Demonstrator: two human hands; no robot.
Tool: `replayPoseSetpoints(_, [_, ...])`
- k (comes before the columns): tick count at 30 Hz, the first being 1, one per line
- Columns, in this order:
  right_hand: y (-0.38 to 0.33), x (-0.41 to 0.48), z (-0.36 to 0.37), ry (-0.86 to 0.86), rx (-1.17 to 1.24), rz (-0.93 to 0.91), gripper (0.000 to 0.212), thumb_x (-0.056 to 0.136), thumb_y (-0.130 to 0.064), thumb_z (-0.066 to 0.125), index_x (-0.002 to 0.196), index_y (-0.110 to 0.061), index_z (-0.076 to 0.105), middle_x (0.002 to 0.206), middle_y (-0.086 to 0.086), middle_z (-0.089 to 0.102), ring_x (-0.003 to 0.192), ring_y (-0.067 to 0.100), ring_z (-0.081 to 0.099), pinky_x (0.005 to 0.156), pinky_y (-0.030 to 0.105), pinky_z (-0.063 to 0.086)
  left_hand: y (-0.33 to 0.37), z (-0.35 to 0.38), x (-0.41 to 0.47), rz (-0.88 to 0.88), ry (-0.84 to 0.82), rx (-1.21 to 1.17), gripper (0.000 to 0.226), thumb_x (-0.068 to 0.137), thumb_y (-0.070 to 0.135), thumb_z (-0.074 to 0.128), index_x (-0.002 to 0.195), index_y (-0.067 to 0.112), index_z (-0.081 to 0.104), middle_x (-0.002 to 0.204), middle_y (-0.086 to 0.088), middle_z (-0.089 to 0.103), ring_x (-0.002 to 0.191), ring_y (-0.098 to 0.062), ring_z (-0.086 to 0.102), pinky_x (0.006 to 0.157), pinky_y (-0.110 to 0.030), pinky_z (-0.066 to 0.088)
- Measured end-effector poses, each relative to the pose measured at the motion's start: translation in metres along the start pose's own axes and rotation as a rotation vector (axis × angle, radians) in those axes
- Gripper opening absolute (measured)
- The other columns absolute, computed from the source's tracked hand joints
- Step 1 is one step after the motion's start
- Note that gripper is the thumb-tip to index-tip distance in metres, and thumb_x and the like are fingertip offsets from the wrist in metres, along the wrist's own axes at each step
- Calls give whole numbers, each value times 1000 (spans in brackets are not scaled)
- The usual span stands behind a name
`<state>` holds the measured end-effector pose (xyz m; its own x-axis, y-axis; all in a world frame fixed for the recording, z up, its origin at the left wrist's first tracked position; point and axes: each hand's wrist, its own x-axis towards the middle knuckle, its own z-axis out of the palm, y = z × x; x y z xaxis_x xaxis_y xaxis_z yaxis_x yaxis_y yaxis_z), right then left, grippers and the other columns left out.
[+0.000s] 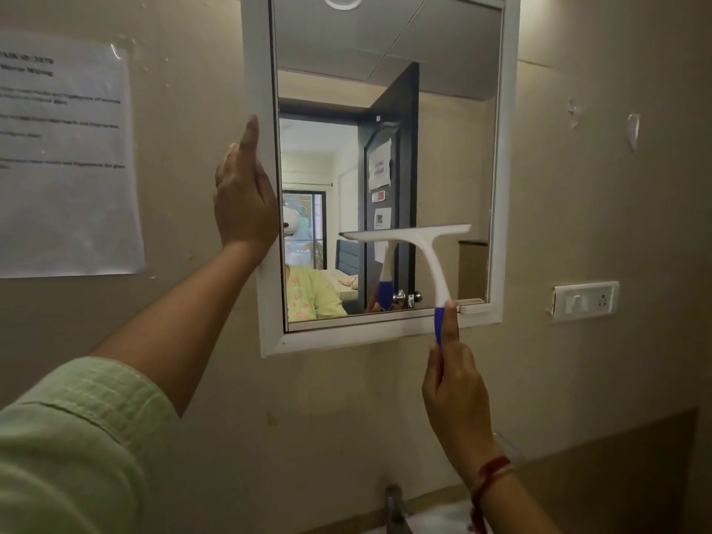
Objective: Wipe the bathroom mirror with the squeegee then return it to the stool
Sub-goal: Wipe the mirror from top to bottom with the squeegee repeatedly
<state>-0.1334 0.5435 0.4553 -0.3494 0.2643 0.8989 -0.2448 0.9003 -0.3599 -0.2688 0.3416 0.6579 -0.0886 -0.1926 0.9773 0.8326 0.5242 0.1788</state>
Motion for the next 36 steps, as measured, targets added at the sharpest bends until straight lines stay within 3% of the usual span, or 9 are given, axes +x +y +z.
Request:
replayPoseSetpoints(12, [6,-48,-5,-96,-30,109,68,92,-18,44,144,-28,2,69,4,46,43,7,35,41,11,28,-2,2,2,8,8,28,45,98,17,25,143,16,29,128,-6,56,117,-25,50,99,-28,37])
replayPoseSetpoints(16, [7,-65,-9,-143,-47,139,69,89,-16,49,145,-23,9,66,3,47,43,6,34,41,7,24,-2,1,0,-5,5,30,46,97,17,25,143,17,29,131,-6,54,120,-26,47,100,-33,39])
replayPoseSetpoints(19, [8,-73,-11,-145,-37,152,68,87,-15,50,144,-22,13,67,3,48,40,8,36,39,7,27,-2,1,0,-7,2,31,47,97,16,25,143,18,29,131,-6,54,121,-27,46,99,-35,40])
replayPoseSetpoints(25, [8,-90,-15,-178,-6,183,73,89,-11,54,144,-22,9,66,3,45,45,10,41,41,24,45,-3,2,1,0,8,47,47,97,15,25,143,18,28,130,-6,55,119,-28,48,99,-33,38])
replayPoseSetpoints(31, [6,-86,-20,-179,6,171,69,91,-15,49,143,-25,5,68,1,43,46,7,37,45,13,32,-2,2,2,5,9,52,46,97,15,25,143,16,30,130,-7,55,118,-28,49,99,-32,37])
replayPoseSetpoints(36, [2,-74,-38,-108,64,133,59,92,-33,34,144,-32,9,67,-12,39,48,7,42,45,12,41,0,0,1,-28,-7,61,47,96,16,24,143,19,29,127,-7,56,120,-29,47,97,-35,40])
